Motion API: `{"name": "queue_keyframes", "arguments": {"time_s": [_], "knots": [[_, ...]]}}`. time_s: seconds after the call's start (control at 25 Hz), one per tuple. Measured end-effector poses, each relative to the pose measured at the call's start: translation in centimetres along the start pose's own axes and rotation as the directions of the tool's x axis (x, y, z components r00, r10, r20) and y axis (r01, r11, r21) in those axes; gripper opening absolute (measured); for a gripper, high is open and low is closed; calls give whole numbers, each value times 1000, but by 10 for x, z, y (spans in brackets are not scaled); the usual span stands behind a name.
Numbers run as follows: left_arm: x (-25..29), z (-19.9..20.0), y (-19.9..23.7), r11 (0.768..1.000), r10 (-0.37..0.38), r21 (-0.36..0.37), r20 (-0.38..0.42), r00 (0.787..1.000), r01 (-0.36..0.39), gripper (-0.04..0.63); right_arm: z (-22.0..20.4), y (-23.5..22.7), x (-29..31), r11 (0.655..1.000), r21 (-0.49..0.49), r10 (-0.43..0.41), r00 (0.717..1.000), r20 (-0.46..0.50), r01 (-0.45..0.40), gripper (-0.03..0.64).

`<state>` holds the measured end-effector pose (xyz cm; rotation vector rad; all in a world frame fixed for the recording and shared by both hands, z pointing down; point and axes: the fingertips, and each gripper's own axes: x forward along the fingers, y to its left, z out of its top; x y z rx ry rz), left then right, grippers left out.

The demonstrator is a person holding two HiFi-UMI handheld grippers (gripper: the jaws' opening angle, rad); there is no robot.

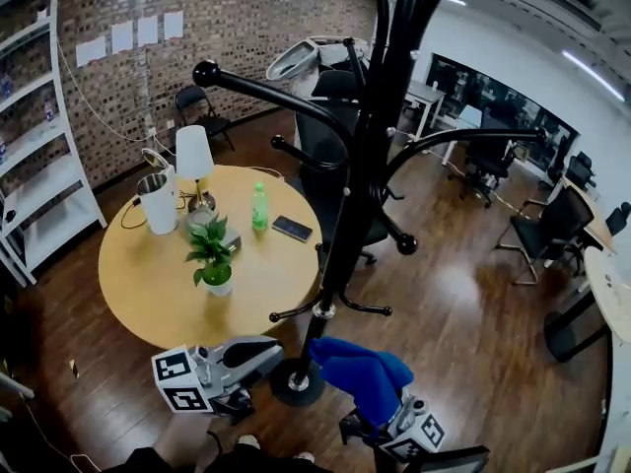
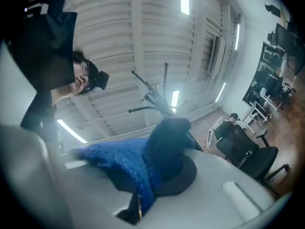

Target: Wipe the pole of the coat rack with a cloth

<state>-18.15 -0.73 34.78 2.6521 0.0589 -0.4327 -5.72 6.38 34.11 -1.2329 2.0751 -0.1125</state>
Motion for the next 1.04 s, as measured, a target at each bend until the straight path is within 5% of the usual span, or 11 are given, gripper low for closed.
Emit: {"name": "queue_keyframes", "arguments": {"time_s": [0.44, 1.04], "knots": [[-1, 20, -41, 997, -74, 18, 54, 996, 73, 0, 35, 29, -7, 998, -34, -44, 998, 46, 46, 15], [0, 22, -34, 996, -83, 39, 33, 996, 82, 0, 32, 28, 3, 995, -47, -83, 996, 30, 85, 15]]}}
